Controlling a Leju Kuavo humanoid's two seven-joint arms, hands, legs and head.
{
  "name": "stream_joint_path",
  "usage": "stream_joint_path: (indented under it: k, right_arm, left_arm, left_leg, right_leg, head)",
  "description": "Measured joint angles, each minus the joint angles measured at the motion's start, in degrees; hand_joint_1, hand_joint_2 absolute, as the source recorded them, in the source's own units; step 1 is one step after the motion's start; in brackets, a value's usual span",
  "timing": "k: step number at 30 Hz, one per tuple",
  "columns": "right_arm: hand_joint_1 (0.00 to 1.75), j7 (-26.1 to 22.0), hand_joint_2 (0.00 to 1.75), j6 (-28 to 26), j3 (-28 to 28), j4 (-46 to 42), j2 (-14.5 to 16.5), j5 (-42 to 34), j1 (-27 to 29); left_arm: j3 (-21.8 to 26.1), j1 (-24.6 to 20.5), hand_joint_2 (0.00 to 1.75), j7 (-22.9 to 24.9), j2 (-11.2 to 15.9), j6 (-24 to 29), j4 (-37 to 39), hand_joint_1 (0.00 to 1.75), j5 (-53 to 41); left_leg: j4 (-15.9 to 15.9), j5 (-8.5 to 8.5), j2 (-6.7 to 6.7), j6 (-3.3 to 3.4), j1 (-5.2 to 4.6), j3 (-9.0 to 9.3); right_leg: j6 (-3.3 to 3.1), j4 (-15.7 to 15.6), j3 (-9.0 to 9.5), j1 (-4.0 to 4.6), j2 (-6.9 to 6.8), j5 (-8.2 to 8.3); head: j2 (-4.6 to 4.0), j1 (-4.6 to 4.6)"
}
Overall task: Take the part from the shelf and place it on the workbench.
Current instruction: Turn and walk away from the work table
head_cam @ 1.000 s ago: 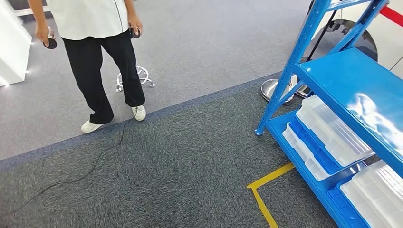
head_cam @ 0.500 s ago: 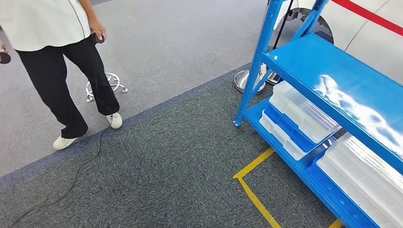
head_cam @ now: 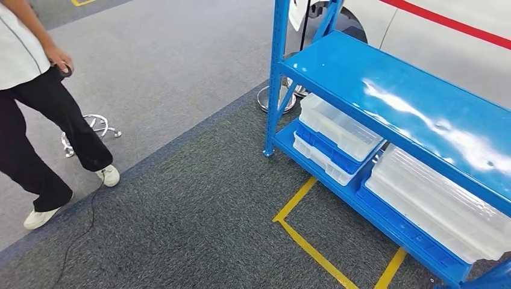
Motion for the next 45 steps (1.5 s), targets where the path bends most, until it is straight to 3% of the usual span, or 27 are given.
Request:
stream_joint_path:
  k: [1,3,4,6,7,9,10,11,13,15,16,19,21,23,24,25,26,28,30,32,34,36,38,39,41,42,45]
  right_arm:
    - [0.00,0.0,1.75,0.0,0.0,0.0,0.1,0.0,0.0]
    - [0.00,-0.1,1.75,0.0,0.0,0.0,0.1,0.0,0.3]
    - [0.00,-0.1,1.75,0.0,0.0,0.0,0.0,0.0,0.5]
    - [0.00,-0.1,1.75,0.0,-0.1,0.0,-0.1,0.0,0.5]
    - [0.00,-0.1,1.75,0.0,-0.1,0.0,-0.1,0.0,0.4]
    - [0.00,-0.1,1.75,0.0,-0.1,0.0,-0.1,0.0,0.2]
    - [0.00,-0.1,1.75,0.0,-0.1,0.0,-0.1,0.0,0.2]
    - [0.00,-0.1,1.75,0.0,-0.1,0.0,-0.1,0.0,0.3]
    - [0.00,-0.1,1.75,0.0,-0.2,0.0,-0.2,0.0,0.3]
    - [0.00,-0.2,1.75,0.0,-0.2,0.0,-0.2,0.0,0.2]
    - [0.00,-0.2,1.75,0.0,-0.2,0.0,-0.2,0.0,0.1]
    - [0.00,-0.3,1.75,0.0,-0.3,0.0,-0.2,0.0,0.2]
    - [0.00,-0.4,1.75,0.0,-0.3,0.0,-0.2,0.1,0.1]
    - [0.00,-0.4,1.75,0.0,-0.3,0.0,-0.2,0.2,0.0]
    - [0.00,-0.5,1.75,0.0,-0.3,0.0,-0.2,0.2,0.0]
    - [0.00,-0.5,1.75,0.0,-0.4,0.0,-0.2,0.2,0.0]
    - [0.00,-0.5,1.75,0.0,-0.4,0.0,-0.2,0.2,0.0]
    - [0.00,-0.5,1.75,0.0,-0.4,0.0,-0.2,0.3,0.0]
    - [0.00,-0.5,1.75,0.0,-0.4,0.0,-0.1,0.3,0.0]
    - [0.00,-0.5,1.75,0.0,-0.4,0.0,0.1,0.3,0.0]
    - [0.00,-0.5,1.75,0.0,-0.4,0.0,0.0,0.3,0.2]
    - [0.00,-0.6,1.75,0.0,-0.4,0.0,0.0,0.3,0.3]
    - [0.00,-0.7,1.75,0.0,-0.4,0.0,-0.1,0.3,0.2]
    - [0.00,-0.7,1.75,0.0,-0.4,0.0,-0.1,0.3,0.1]
    - [0.00,-0.8,1.75,0.0,-0.4,0.0,-0.1,0.3,0.1]
    - [0.00,-0.8,1.75,0.0,-0.4,0.0,-0.2,0.3,0.1]
    - [0.00,-0.9,1.75,0.0,-0.4,0.0,-0.3,0.5,0.1]
  left_arm:
    - [0.0,-0.1,0.00,0.0,0.0,0.0,0.0,0.00,0.0]
    - [0.0,-0.2,0.00,0.0,0.0,0.0,0.0,0.00,0.0]
    - [0.0,-0.3,0.00,0.0,-0.1,0.0,0.0,0.00,0.0]
    - [0.0,-0.3,0.00,0.0,-0.2,0.0,0.0,0.00,-0.1]
    - [0.0,-0.3,0.00,0.0,-0.2,0.0,0.0,0.00,-0.1]
    - [0.0,-0.1,0.00,0.0,-0.2,-0.1,0.0,0.00,-0.1]
    - [0.0,0.0,0.00,0.0,-0.2,-0.1,0.0,0.00,-0.1]
    - [0.0,0.0,0.00,0.0,-0.2,-0.1,0.0,0.00,-0.1]
    - [0.0,-0.1,0.00,0.0,-0.3,-0.1,0.0,0.00,-0.1]
    - [0.0,-0.1,0.00,0.0,-0.3,-0.1,0.0,0.00,-0.1]
    - [0.0,-0.1,0.00,0.0,-0.3,-0.1,0.0,0.00,-0.1]
    - [0.0,-0.4,0.00,0.0,-0.3,-0.1,0.0,0.00,-0.1]
    - [0.0,-0.5,0.00,-0.1,-0.3,-0.1,0.0,0.00,-0.1]
    - [-0.1,-0.4,0.00,-0.1,-0.3,-0.1,0.0,0.00,-0.1]
    - [-0.1,-0.3,0.00,-0.1,-0.3,-0.1,0.0,0.00,-0.1]
    - [-0.1,-0.2,0.00,-0.1,-0.3,-0.1,0.0,0.00,-0.1]
    - [-0.1,-0.1,0.00,-0.1,-0.3,-0.1,0.0,0.00,-0.1]
    - [-0.1,-0.1,0.00,-0.1,-0.3,-0.1,0.0,0.00,0.0]
    - [-0.1,-0.1,0.00,-0.2,-0.1,-0.1,0.0,0.00,0.0]
    - [-0.2,-0.2,0.00,-0.2,0.0,-0.1,0.1,0.00,-0.1]
    - [-0.3,-0.4,0.00,-0.2,-0.1,-0.1,0.1,0.00,-0.1]
    - [-0.4,-0.5,0.00,-0.2,-0.1,-0.1,0.1,0.00,-0.1]
    - [-0.5,-0.4,0.00,-0.3,-0.1,-0.1,0.1,0.00,-0.1]
    - [-0.5,-0.3,0.00,-0.3,-0.1,-0.1,0.1,0.00,0.0]
    - [-0.5,-0.1,0.00,-0.3,-0.2,-0.1,0.1,0.00,0.0]
    - [-0.5,-0.1,0.00,-0.3,-0.2,-0.1,0.1,0.00,0.0]
    - [-0.5,-0.2,0.00,-0.3,-0.2,-0.1,0.1,0.00,0.1]
  left_leg:
    - [-1.1,0.07,-0.57,0.09,-0.10,0.37]
    - [-1.6,0.28,0.24,0.33,-0.10,0.61]
    - [-2.0,0.54,0.88,0.59,0.00,0.82]
    - [-2.9,1.05,2.35,1.28,0.29,1.14]
    - [-3.0,1.10,3.15,1.46,0.18,1.20]
    - [-2.9,0.97,4.82,1.59,0.10,1.16]
    - [-2.9,0.87,5.63,1.51,0.09,1.18]
    - [-2.9,0.74,6.38,1.40,0.13,1.24]
    - [-2.7,0.35,7.69,0.96,0.23,1.56]
    - [-2.4,-0.22,8.82,0.15,-0.02,1.84]
    - [-2.4,-0.47,9.33,-0.25,-0.17,1.99]
    - [-2.3,-1.03,10.24,-1.23,-0.15,2.74]
    - [0.3,-3.02,7.66,-1.75,0.15,1.88]
    - [7.4,-6.83,4.59,-1.96,0.27,-1.44]
    - [11.4,-8.32,4.13,-1.96,0.27,-3.42]
    - [14.2,-8.88,3.98,-1.92,0.26,-4.93]
    - [14.9,-8.24,3.92,-1.79,0.25,-5.54]
    - [9.6,-3.97,3.17,-1.23,0.20,-3.69]
    - [1.9,-0.39,0.41,-0.41,0.18,-0.75]
    - [-1.4,0.30,-1.20,-0.07,0.06,0.37]
    - [-2.0,0.61,-0.11,0.06,0.10,0.65]
    - [-2.9,1.20,1.31,0.57,0.43,1.10]
    - [-3.4,1.48,2.96,0.94,0.50,1.26]
    - [-3.4,1.45,3.85,1.02,0.46,1.23]
    - [-3.3,1.27,5.59,0.89,0.47,1.22]
    - [-3.2,1.13,6.36,0.73,0.54,1.29]
    - [-2.7,0.37,8.05,-0.33,0.67,1.56]
  right_leg:
    - [0.36,0.0,-0.22,-0.12,0.60,0.07]
    - [1.22,-0.1,-0.56,-0.29,1.63,0.29]
    - [1.56,0.2,-0.78,-0.26,1.15,0.16]
    - [2.07,3.1,-2.32,-0.13,-1.77,-1.78]
    - [2.27,6.3,-3.87,-0.20,-3.62,-3.55]
    - [2.69,13.1,-7.23,-0.54,-5.24,-6.51]
    - [2.89,14.8,-8.04,-0.74,-5.55,-6.72]
    - [3.07,14.4,-7.73,-0.94,-5.82,-5.84]
    - [3.32,8.0,-4.21,-1.21,-7.26,-2.26]
    - [2.87,1.7,-0.91,-0.90,-9.60,-0.27]
    - [2.47,0.4,-0.26,-0.70,-10.24,-0.17]
    - [1.19,0.1,-0.30,-0.52,-8.84,-0.37]
    - [0.32,-0.1,-0.19,-0.76,-7.63,-0.15]
    - [-0.30,-0.1,-0.25,-0.73,-6.31,0.00]
    - [-0.45,-0.1,-0.30,-0.62,-5.50,0.02]
    - [-0.52,0.0,-0.30,-0.49,-4.61,0.03]
    - [-0.54,0.0,-0.27,-0.37,-3.71,0.03]
    - [-0.52,0.1,-0.08,-0.19,-1.97,0.02]
    - [-0.31,0.3,-0.12,-0.09,-0.47,0.02]
    - [0.34,0.3,-0.51,-0.32,0.75,0.17]
    - [1.18,0.1,-0.88,-0.56,1.78,0.45]
    - [1.73,1.5,-1.72,-0.38,-0.11,-0.57]
    - [2.12,7.2,-4.48,-0.31,-3.76,-3.92]
    - [2.36,11.0,-6.35,-0.44,-4.83,-5.71]
    - [2.90,15.4,-8.46,-0.87,-5.64,-6.74]
    - [3.15,14.5,-7.92,-1.12,-5.92,-5.67]
    - [3.46,3.9,-2.23,-1.43,-7.89,-0.95]
  head:
    - [0.00,0.01]
    - [0.00,-0.01]
    - [0.00,0.01]
    - [0.00,0.27]
    - [0.00,0.41]
    - [0.00,0.53]
    - [0.00,0.54]
    - [0.00,0.53]
    - [0.00,0.54]
    - [0.00,0.51]
    - [0.00,0.48]
    - [0.00,0.41]
    - [0.00,0.34]
    - [0.00,0.26]
    - [0.00,0.24]
    - [0.00,0.24]
    - [0.00,0.24]
    - [0.00,0.24]
    - [0.00,0.27]
    - [0.00,0.27]
    - [0.00,0.24]
    - [0.00,0.40]
    - [0.00,0.63]
    - [0.00,0.70]
    - [0.00,0.72]
    - [0.00,0.72]
    - [0.00,0.73]
